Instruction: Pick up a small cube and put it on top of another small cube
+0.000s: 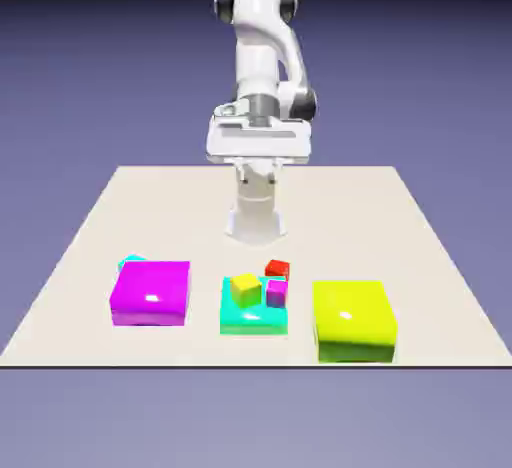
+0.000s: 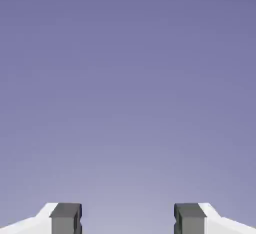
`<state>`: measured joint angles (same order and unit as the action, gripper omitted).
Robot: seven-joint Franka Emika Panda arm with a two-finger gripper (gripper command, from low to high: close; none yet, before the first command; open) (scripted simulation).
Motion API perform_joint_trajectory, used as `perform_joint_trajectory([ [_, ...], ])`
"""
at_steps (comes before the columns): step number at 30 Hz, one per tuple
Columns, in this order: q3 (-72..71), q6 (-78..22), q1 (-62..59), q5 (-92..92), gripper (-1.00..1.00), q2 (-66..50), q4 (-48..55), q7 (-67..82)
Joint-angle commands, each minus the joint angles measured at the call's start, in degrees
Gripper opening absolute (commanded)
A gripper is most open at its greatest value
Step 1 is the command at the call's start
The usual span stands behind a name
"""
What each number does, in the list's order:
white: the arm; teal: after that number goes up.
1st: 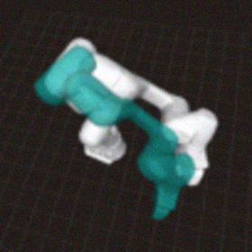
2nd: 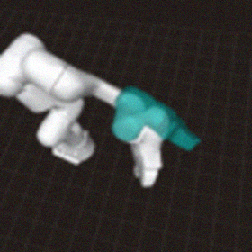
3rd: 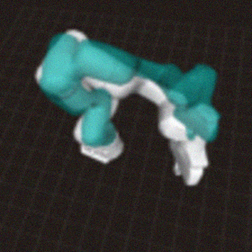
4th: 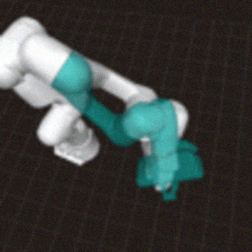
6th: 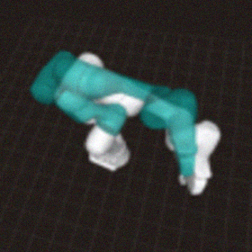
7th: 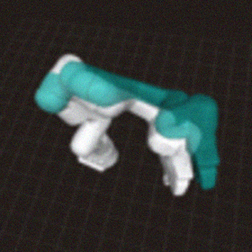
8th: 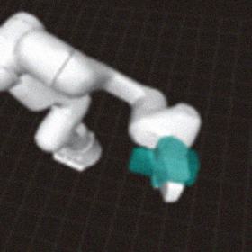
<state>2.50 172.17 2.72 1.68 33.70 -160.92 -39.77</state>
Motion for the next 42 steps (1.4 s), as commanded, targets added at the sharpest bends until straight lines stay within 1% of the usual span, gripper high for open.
perform_joint_trajectory([
  [1,2.08,-1.53,1.69,1.39,0.00,0.86,0.07,2.23],
  [42,87.21,-64.06,70.77,58.40,0.00,36.28,2.76,93.42],
])
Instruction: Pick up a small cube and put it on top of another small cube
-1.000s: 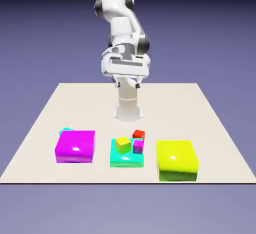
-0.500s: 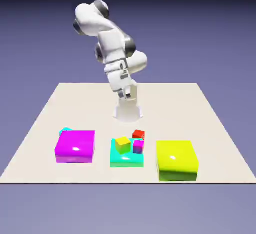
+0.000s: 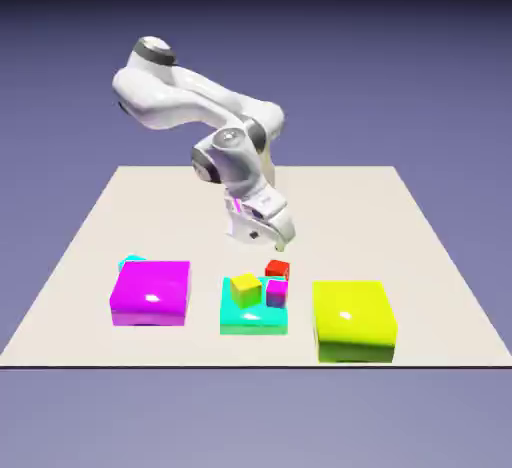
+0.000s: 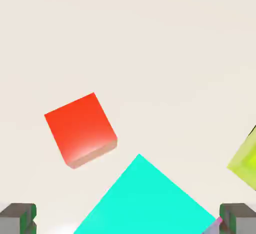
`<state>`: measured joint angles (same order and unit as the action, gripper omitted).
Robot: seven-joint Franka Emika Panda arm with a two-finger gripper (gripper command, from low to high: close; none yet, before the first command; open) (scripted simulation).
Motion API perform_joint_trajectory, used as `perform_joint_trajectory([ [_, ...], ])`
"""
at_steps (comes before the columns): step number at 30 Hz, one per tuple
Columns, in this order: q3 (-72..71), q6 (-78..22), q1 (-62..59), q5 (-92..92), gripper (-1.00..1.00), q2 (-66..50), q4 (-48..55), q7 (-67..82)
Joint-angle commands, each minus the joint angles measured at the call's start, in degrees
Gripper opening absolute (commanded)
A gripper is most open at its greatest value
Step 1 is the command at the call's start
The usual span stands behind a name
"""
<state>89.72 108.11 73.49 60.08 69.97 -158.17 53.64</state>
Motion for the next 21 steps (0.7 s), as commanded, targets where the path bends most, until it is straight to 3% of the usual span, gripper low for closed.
perform_joint_trajectory([
  [1,2.08,-1.53,1.69,1.39,0.00,0.86,0.07,2.23],
  [5,8.25,-6.06,6.70,5.53,0.00,3.43,0.26,8.84],
  [12,21.87,0.17,11.00,17.54,0.00,4.02,0.19,6.33],
  [13,21.88,0.17,11.00,17.54,-1.00,4.02,0.19,6.33],
  [21,8.15,-5.35,5.80,4.97,-1.00,2.92,0.25,8.35],
])
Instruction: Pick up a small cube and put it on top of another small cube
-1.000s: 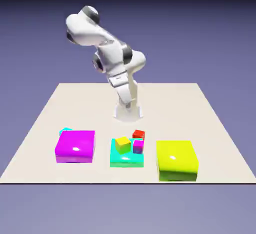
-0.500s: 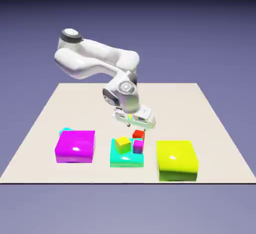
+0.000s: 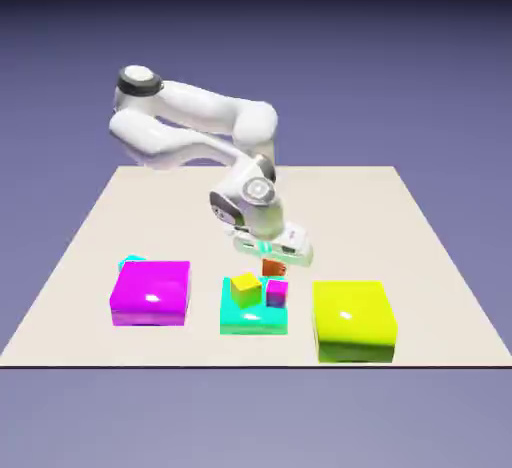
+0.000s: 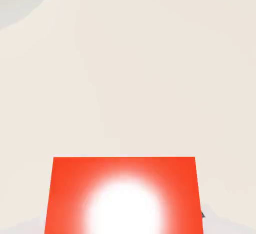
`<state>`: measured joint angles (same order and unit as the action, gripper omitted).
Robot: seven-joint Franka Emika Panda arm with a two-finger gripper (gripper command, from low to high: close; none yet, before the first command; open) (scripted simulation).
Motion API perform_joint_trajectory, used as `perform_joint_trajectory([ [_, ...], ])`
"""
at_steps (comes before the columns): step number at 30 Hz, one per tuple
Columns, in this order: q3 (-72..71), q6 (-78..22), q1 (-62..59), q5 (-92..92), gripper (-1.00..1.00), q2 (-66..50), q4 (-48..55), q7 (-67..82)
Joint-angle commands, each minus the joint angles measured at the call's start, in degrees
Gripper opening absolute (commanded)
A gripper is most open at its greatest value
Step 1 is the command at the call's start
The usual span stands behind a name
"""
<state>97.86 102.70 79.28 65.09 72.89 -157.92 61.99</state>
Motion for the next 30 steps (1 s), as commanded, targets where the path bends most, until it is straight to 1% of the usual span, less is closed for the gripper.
perform_joint_trajectory([
  [1,-0.24,1.71,-2.08,-1.32,-1.00,-1.19,-0.03,-1.11],
  [30,-7.33,49.37,-62.30,-38.44,-1.00,-35.63,-0.79,-33.58],
])
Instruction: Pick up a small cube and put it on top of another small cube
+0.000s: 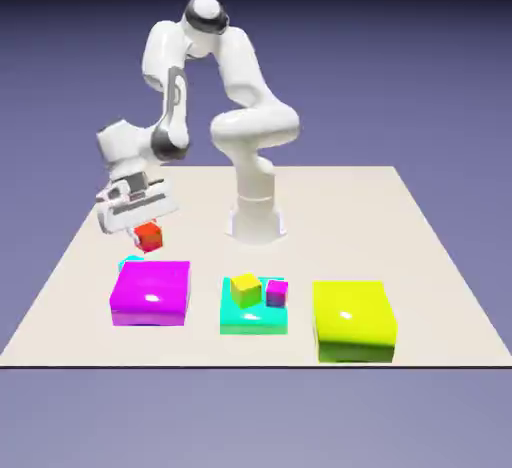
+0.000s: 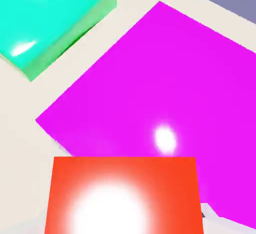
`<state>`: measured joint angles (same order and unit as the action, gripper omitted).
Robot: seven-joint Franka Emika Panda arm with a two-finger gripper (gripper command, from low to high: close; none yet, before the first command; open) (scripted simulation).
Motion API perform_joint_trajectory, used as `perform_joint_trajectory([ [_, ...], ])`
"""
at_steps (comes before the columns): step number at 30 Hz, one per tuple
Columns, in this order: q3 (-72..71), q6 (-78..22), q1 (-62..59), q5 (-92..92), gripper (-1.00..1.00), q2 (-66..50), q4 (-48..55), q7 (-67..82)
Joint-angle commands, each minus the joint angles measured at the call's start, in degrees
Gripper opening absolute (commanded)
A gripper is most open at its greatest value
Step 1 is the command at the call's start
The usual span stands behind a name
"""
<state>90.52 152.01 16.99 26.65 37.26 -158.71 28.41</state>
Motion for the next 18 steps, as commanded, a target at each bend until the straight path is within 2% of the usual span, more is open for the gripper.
perform_joint_trajectory([
  [1,-0.24,1.70,-2.08,-1.27,-1.00,-1.19,-0.03,-1.13],
  [3,-0.36,2.48,-3.05,-1.88,-1.00,-1.75,-0.04,-1.65],
  [16,24.06,15.48,21.92,1.97,-1.00,-2.92,1.72,-3.61],
  [17,24.06,15.48,21.92,1.97,1.00,-2.92,1.72,-3.61],
  [18,24.06,15.48,21.92,1.97,1.00,-2.92,1.72,-3.61],
])
